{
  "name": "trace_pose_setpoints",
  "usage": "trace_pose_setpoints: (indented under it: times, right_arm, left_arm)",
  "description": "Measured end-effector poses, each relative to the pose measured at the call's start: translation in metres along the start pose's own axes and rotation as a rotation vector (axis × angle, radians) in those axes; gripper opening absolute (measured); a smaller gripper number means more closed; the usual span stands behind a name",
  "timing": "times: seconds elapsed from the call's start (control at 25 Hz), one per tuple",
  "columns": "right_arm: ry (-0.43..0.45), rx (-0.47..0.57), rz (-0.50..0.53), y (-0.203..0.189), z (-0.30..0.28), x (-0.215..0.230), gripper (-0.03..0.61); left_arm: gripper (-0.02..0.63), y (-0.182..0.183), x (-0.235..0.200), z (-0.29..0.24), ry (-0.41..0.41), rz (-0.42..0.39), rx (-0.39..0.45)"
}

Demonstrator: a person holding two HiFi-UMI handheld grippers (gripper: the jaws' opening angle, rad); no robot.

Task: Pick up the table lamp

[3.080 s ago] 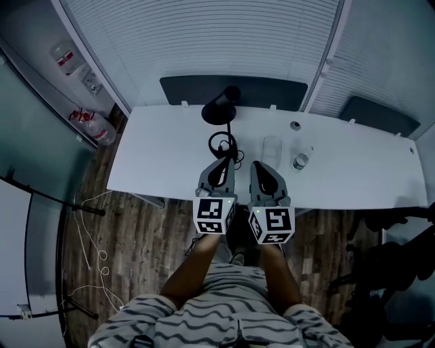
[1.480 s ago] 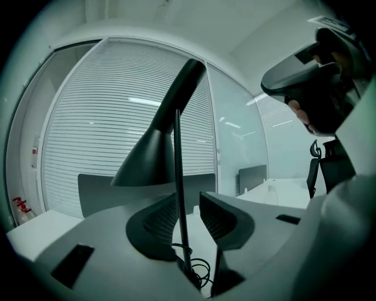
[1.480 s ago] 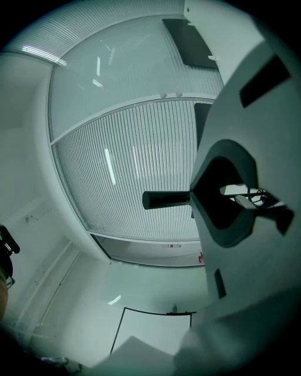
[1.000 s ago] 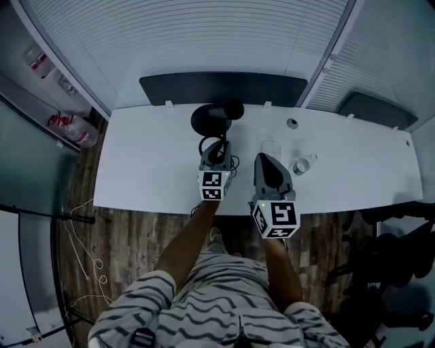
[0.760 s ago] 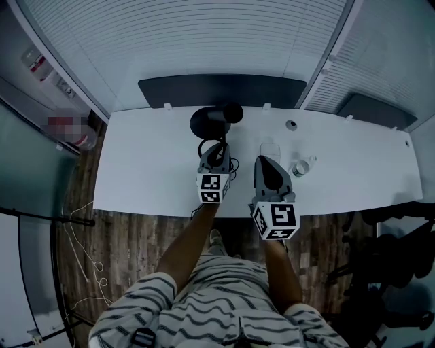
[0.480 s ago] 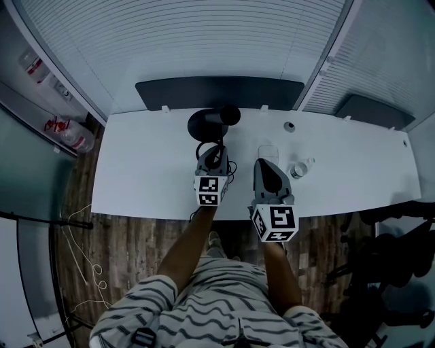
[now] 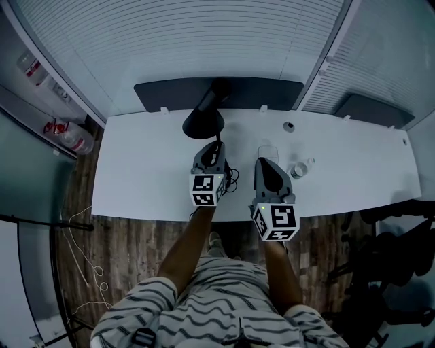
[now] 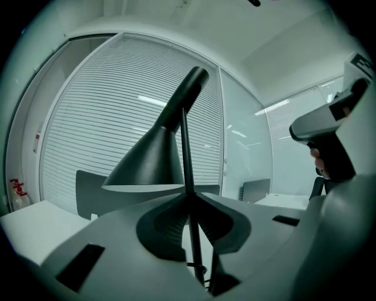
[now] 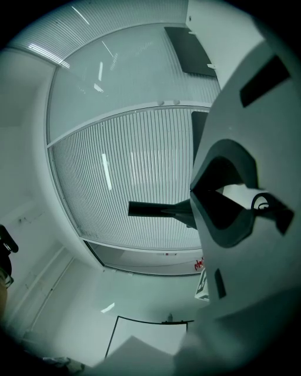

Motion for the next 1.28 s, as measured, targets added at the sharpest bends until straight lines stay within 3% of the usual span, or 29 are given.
trace_pose_setpoints:
  times: [0.76, 1.28]
  right_arm:
    - [0.080, 0.076, 0.001, 0.027, 0.005, -0.019, 0.012]
    - [0.125, 0.107, 0.009, 0.034, 0.024, -0.040, 0.012]
  left_arm:
    - [0.044, 0.086, 0.034, 0.097, -0.006, -0.021, 0.072]
    - [0.044, 0.099, 0.060, 0.151, -0.004, -0.049, 0.096]
Point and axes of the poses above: the fingertips, and each gripper's own axes: z backward along the fingers, x to its right, y out of its top, the point moved 8 cm from there along z, backward along the fingers, and after that the axes turned 14 degrees about -x, right-handed, at the moved point
